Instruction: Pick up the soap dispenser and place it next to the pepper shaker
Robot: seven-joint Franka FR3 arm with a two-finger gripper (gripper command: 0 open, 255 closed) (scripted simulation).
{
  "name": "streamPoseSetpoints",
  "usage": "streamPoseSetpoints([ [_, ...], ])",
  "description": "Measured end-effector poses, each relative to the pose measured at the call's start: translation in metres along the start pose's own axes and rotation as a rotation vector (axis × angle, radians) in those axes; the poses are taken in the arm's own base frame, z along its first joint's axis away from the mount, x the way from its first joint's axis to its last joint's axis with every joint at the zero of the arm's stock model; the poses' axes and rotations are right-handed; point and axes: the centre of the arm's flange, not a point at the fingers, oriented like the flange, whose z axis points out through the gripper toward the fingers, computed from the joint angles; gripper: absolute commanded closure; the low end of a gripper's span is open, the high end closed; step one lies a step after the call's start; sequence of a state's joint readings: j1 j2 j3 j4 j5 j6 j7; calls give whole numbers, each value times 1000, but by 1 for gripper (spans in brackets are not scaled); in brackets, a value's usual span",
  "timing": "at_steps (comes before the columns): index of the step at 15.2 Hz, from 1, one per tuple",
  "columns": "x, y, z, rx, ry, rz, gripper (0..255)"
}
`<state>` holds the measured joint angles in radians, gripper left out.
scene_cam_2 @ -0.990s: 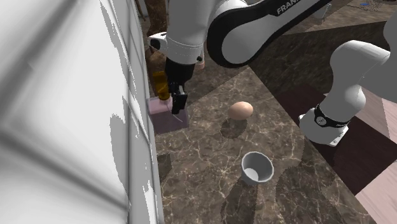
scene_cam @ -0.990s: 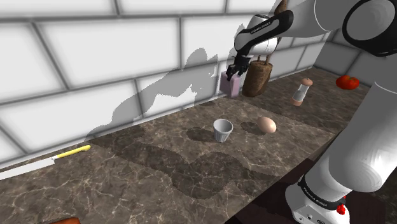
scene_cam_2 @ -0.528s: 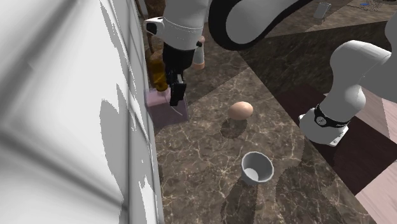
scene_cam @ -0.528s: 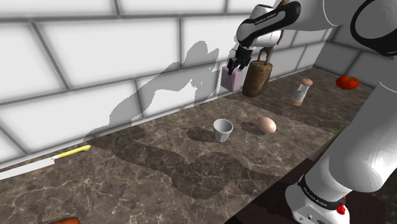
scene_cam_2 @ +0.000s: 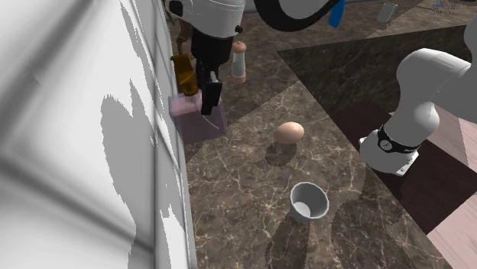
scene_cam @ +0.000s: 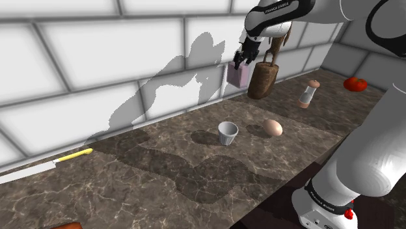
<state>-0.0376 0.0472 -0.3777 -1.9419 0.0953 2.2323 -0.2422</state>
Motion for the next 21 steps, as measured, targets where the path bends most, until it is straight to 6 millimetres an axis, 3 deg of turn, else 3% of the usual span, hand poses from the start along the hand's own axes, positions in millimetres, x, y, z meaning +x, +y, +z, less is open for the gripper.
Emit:
streamPoseSetpoints([
  [21,28,0,-107,0,0,0,255],
])
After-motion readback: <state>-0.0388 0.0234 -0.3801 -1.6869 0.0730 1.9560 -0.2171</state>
